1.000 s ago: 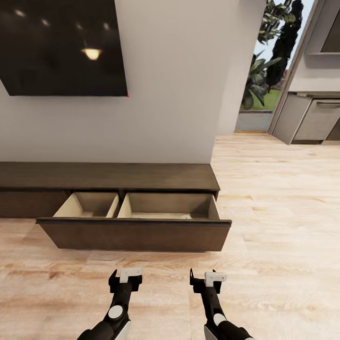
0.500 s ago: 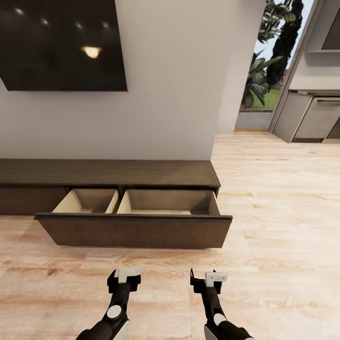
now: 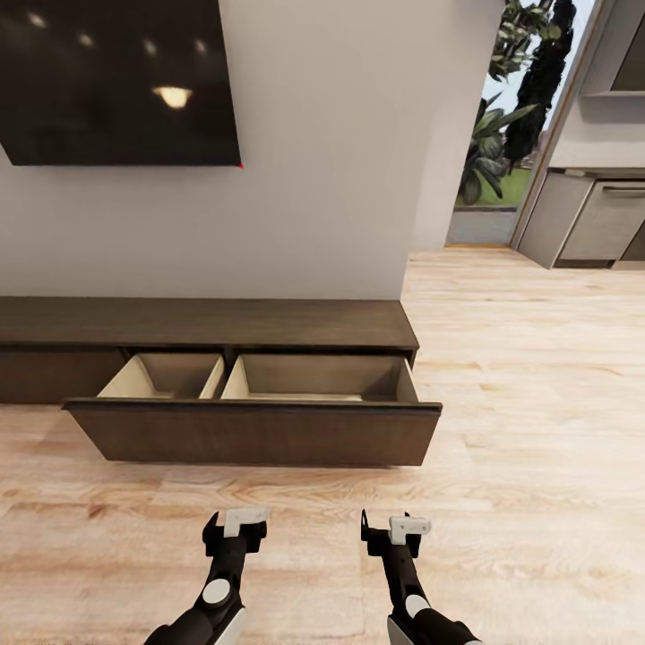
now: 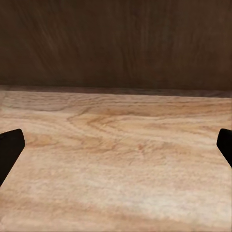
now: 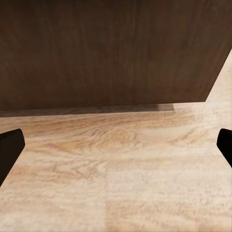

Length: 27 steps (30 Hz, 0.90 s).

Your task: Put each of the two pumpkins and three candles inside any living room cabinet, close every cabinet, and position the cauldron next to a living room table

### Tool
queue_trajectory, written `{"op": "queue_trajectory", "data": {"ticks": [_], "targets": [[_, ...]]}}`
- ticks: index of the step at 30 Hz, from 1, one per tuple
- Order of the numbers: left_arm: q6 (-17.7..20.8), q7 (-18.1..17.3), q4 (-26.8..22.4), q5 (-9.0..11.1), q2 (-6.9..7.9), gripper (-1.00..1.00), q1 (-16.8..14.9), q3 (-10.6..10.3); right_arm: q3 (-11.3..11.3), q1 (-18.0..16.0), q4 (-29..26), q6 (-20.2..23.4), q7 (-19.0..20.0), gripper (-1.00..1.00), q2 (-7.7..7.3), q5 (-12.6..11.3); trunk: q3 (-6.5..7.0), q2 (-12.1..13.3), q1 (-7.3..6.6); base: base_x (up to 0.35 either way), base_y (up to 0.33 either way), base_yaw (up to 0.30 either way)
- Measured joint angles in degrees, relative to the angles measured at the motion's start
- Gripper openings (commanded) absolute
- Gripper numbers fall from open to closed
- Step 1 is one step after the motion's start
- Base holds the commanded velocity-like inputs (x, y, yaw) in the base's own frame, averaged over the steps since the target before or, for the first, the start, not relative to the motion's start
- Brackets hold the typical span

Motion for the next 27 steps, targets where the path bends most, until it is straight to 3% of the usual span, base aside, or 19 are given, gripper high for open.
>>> {"op": "queue_trajectory", "data": {"ticks": [8, 27], "targets": [[-0.74, 0.76, 0.07, 0.00, -0.22, 1.00, 0.06, 0.02, -0.02, 0.00, 0.00, 0.06, 0.00, 1.00, 0.00, 0.00, 0.00, 0.00, -0.02, 0.068, 0.000, 0.000], [-0.50, 0.43, 0.18, 0.09, -0.02, 1.00, 0.02, 0.00, -0.05, 0.00, 0.00, 0.06, 0.00, 1.00, 0.00, 0.00, 0.00, 0.00, -0.03, 0.318, 0.000, 0.000]]}}
